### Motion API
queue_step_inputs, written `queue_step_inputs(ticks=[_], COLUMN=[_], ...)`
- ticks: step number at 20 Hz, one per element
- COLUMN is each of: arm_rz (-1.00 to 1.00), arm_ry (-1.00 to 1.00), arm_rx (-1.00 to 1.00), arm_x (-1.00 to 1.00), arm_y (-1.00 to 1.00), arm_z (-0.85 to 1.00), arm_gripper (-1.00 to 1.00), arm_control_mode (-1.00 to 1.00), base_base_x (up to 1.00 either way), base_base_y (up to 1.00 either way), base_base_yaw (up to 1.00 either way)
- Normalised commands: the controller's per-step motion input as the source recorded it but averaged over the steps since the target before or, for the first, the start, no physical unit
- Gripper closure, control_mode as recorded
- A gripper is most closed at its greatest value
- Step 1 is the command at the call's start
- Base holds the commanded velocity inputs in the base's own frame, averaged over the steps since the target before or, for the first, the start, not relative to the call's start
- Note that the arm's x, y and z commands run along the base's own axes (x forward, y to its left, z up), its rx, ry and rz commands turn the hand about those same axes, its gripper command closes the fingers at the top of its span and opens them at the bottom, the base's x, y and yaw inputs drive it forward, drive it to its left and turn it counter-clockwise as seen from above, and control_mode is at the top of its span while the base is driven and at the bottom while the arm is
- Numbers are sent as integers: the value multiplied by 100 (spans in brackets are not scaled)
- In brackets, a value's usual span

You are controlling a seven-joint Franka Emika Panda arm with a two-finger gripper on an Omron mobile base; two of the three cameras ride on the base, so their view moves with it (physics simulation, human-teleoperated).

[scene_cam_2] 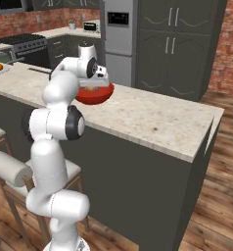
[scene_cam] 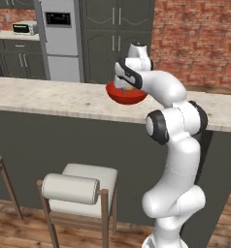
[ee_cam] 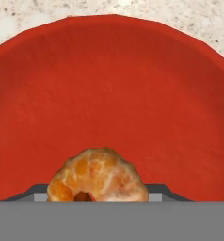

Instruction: Take the fruits from the plate on the dining counter and place two fruits in each bowl.

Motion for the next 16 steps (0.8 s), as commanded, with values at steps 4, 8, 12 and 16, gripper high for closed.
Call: queue_step_inputs(ticks=[4,8,12,16], arm_rz=[0,0,0,0], arm_ry=[0,0,0,0], arm_rx=[0,0,0,0], arm_x=[0,0,0,0], arm_y=[0,0,0,0], arm_z=[-8,-30,-13,0], arm_gripper=[100,100,100,100], arm_control_mode=[-100,-100,-100,-100], base_base_x=[0,0,0,0], base_base_y=[0,0,0,0], base_base_yaw=[0,0,0,0])
